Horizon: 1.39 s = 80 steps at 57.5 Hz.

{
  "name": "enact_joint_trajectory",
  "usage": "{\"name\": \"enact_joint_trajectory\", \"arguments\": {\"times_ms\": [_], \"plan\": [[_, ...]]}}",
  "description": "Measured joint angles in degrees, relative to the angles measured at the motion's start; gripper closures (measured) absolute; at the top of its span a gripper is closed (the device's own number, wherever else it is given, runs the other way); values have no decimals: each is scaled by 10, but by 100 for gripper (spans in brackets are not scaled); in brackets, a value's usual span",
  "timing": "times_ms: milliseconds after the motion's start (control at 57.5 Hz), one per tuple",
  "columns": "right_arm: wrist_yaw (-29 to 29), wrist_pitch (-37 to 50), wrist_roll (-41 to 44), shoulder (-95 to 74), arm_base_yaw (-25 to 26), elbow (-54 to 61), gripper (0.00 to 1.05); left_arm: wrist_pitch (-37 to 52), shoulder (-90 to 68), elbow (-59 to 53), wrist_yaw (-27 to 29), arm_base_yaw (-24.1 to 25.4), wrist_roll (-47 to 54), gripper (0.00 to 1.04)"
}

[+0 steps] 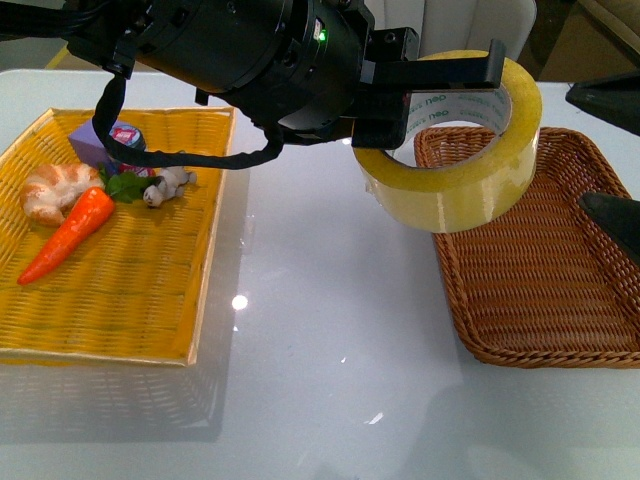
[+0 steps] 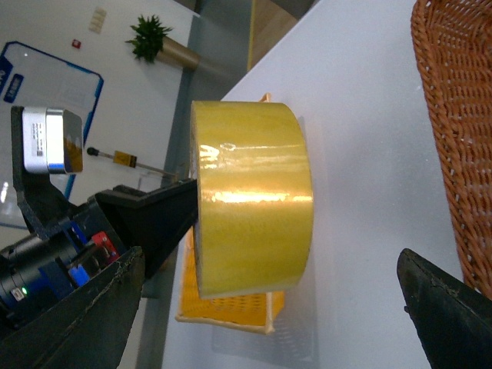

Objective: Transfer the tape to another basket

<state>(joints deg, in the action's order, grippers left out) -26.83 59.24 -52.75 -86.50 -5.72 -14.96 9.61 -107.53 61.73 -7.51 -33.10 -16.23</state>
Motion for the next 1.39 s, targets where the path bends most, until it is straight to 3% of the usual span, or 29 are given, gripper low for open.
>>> {"name": "enact_joint_trajectory", "arguments": {"times_ms": [209,730,800,1009,1148,1391], "plan": [[-15,51,-22,-61,-14,-25,9,-4,1,0,-1,0,0,90],[-13,54,-41,-130,-44,-76,10,-6,1,0,-7,0,-1,90],[-12,54,-45,-133,-47,-80,16,-6,1,0,-9,0,-2,90],[-3,54,-48,-134,-53,-87,55,-6,5,0,-11,0,-4,90],[-4,54,-48,-134,-53,-88,57,-6,6,0,-14,1,-6,90],[-6,49,-52,-132,-47,-86,57,-2,14,0,-22,1,-10,51]]}}
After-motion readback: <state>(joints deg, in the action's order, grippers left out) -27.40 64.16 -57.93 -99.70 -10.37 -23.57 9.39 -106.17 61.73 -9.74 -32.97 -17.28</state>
